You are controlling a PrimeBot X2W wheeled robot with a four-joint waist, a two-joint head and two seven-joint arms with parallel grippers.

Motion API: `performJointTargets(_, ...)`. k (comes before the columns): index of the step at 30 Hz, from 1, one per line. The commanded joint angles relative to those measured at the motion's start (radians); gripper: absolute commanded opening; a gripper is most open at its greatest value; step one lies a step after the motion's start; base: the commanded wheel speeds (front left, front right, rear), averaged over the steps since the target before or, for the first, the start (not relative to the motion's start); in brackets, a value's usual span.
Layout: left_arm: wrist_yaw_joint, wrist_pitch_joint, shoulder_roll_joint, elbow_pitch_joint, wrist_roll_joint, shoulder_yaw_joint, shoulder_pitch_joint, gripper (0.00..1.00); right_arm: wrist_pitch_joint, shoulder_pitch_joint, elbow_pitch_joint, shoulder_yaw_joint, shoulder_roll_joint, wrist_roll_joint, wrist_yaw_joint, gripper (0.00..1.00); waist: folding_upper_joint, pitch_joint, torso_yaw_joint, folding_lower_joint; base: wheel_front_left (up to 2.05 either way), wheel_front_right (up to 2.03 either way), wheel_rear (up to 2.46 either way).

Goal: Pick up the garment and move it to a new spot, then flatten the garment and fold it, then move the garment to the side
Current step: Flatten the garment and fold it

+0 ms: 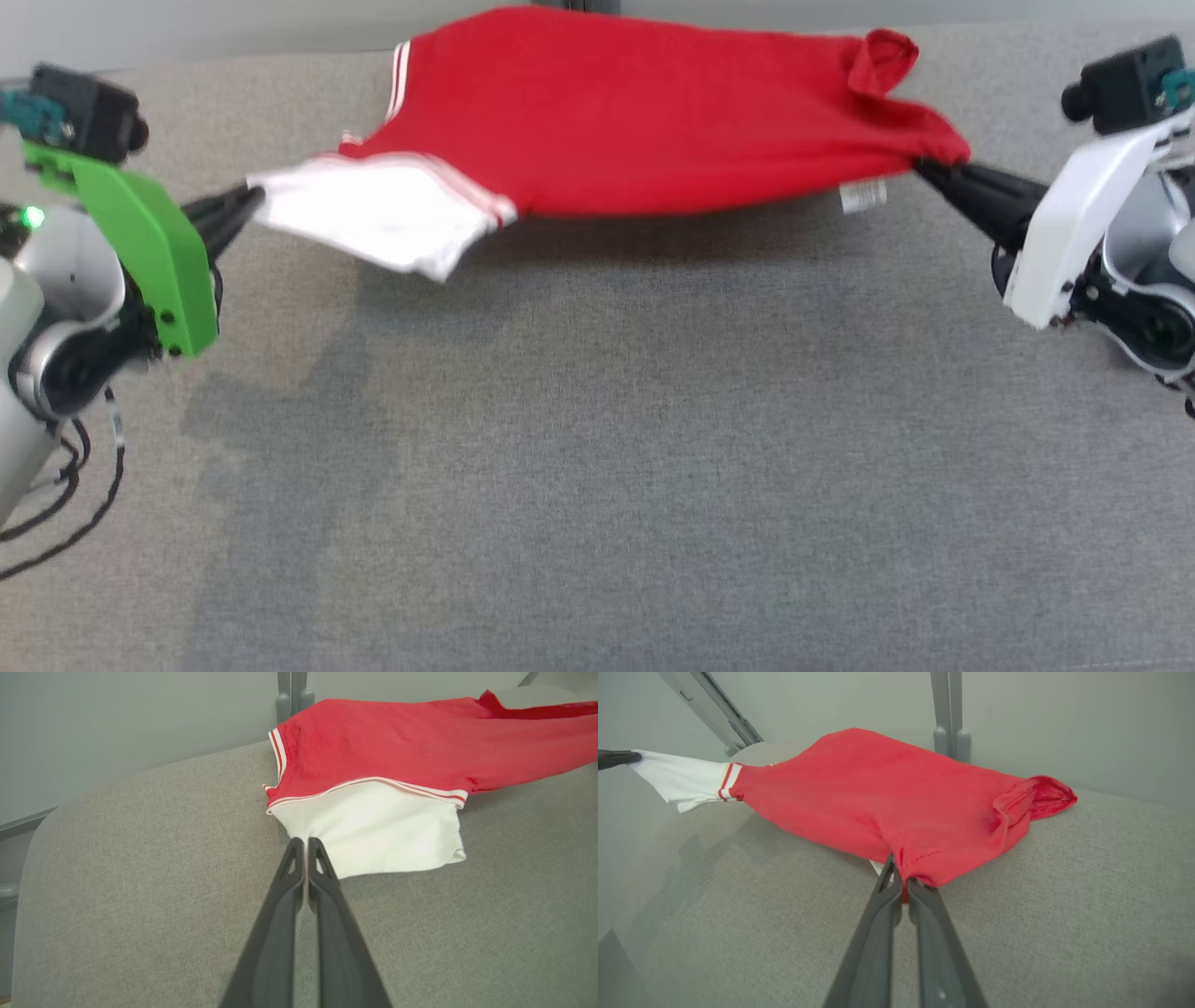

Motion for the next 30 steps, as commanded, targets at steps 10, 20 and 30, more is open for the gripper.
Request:
performJointTargets(10, 0.15, 0.225, 0.214, -0.419, -0.186, -0.093, 0.29, 0.0, 0.228, 0.257, -0.157, 0.039, -0.124, 0.021, 0.0, 0.0, 0.0, -0.225, -0.028, 0.0001, 0.0, 0.0, 0.0)
performJointTargets(20, 0.278, 0.327, 0.357, -0.731, -0.293, -0.146, 0.418, 0.0, 0.436, 0.42, -0.24, 0.042, -0.242, 0.083, 0.0, 0.0, 0.0, -0.238, -0.037, 0.0001, 0.0, 0.0, 0.0)
performJointTargets(30, 0.311, 0.383, 0.37, -0.782, -0.313, -0.131, 0.374, 0.0, 0.515, 0.412, -0.274, 0.022, -0.242, 0.104, 0.0, 0.0, 0.0, -0.161, -0.051, 0.0001, 0.0, 0.0, 0.0)
